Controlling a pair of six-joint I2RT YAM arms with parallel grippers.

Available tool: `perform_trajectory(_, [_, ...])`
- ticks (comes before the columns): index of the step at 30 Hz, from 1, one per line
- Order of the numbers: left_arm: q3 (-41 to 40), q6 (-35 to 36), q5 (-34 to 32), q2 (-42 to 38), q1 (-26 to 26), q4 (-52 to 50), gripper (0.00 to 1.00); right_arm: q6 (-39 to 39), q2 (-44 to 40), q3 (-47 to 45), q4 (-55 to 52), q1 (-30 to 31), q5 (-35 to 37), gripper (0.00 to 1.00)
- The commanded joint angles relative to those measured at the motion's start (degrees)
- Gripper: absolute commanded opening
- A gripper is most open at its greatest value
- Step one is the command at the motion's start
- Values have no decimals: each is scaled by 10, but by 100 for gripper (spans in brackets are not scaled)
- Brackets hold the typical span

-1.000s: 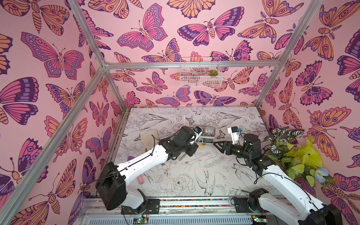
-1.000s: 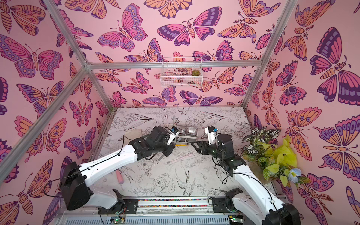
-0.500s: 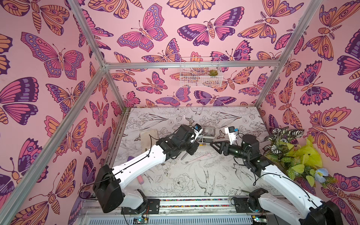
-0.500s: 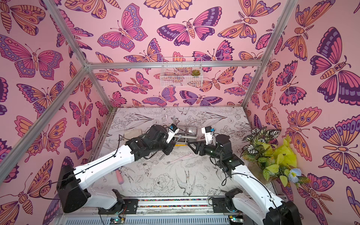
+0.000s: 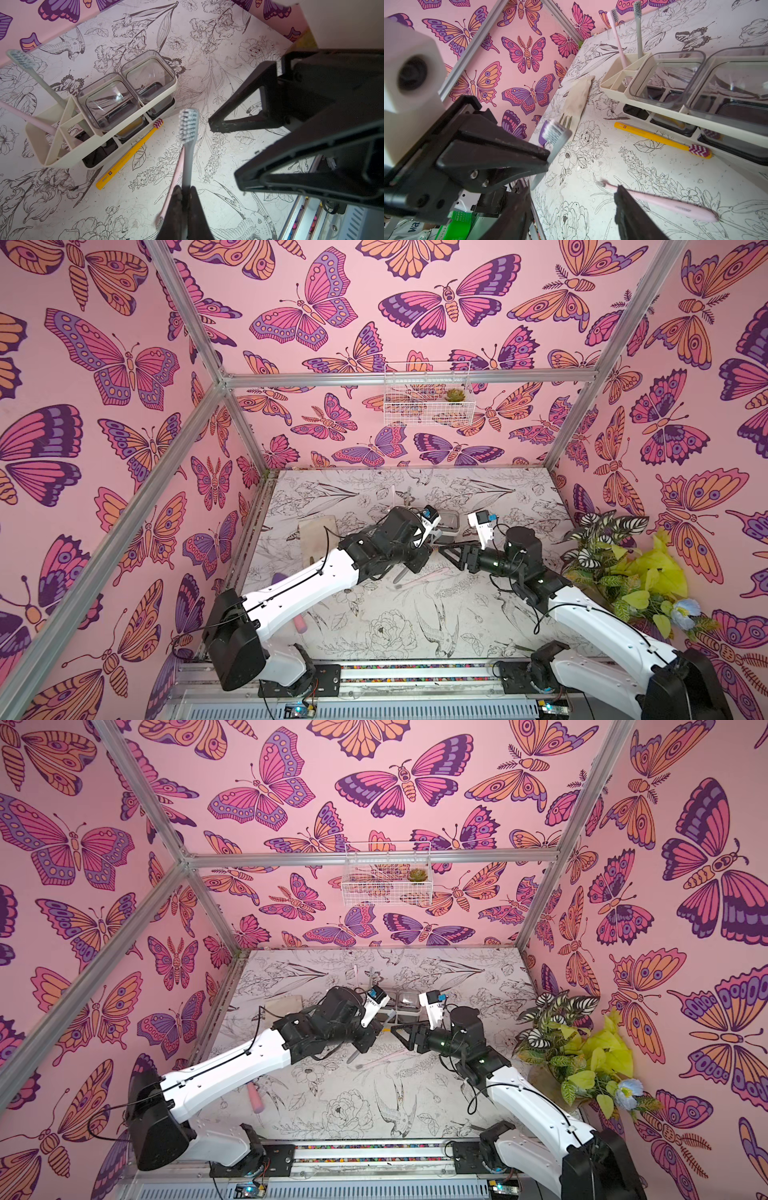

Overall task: Place the toothbrush into the toothbrush holder
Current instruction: Pick up the toothbrush from the center of the board.

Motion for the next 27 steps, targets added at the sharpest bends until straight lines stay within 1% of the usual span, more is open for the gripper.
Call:
perform_trajectory(1, [17,-5,14,10,-7,-8,0,1,5,17,28,7,5,66])
perform_trajectory(11, [25,7,7,26,-34,-8,0,-2,18,25,33,20,28,65])
perform_trajectory(17, [28,6,5,29,-41,-7,0,9,24,26,38,20,41,64])
perform_trajectory(19, [30,6,3,31,-42,-7,0,14,28,26,40,20,47,59])
perform_trajectory(23, [33,7,0,32,-45,-5,0,18,36,29,44,20,48,41])
perform_trajectory(25, [34,8,0,32,-46,-4,0,20,39,30,42,20,51,31])
perform_trajectory(27, [36,10,-2,34,-48,-4,0,22,43,33,42,20,53,15])
